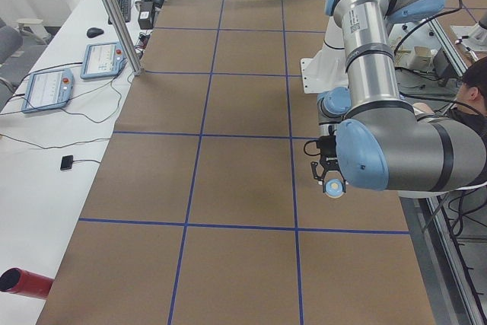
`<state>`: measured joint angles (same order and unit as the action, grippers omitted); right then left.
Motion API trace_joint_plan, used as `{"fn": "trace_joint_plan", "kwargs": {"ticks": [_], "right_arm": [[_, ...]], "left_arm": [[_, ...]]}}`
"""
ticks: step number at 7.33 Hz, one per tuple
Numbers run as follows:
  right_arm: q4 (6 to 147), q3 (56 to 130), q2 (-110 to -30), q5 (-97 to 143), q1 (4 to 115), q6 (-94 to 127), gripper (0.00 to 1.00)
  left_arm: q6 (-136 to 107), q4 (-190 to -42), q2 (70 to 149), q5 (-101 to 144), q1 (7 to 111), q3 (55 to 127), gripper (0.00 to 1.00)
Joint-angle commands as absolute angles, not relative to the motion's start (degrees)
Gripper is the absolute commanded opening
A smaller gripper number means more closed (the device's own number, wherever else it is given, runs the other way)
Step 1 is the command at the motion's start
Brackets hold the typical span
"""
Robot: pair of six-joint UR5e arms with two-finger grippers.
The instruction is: Place and press bell with both arms
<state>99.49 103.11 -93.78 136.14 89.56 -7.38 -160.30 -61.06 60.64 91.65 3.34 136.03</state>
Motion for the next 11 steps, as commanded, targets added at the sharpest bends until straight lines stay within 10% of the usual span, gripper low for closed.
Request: {"fn": "trace_joint_plan", "kwargs": {"ticks": [1, 6, 11], "right_arm": [[99.5, 102.8, -93.8, 136.1, 89.6, -7.4, 1.00], [99.5, 102.4, -94.2, 136.2, 89.6, -7.2, 1.00], [99.5, 100.7, -93.4, 135.4, 89.5, -6.2, 1.00]], "left_arm": [[-140.2, -49.6, 81.0, 84.7, 21.2, 131.6, 0.00], [-104.2, -52.9, 108.1, 67.1, 33.3, 123.4, 0.00], [-82.1, -105.0, 121.0, 55.9, 25.8, 97.2, 0.00]]}}
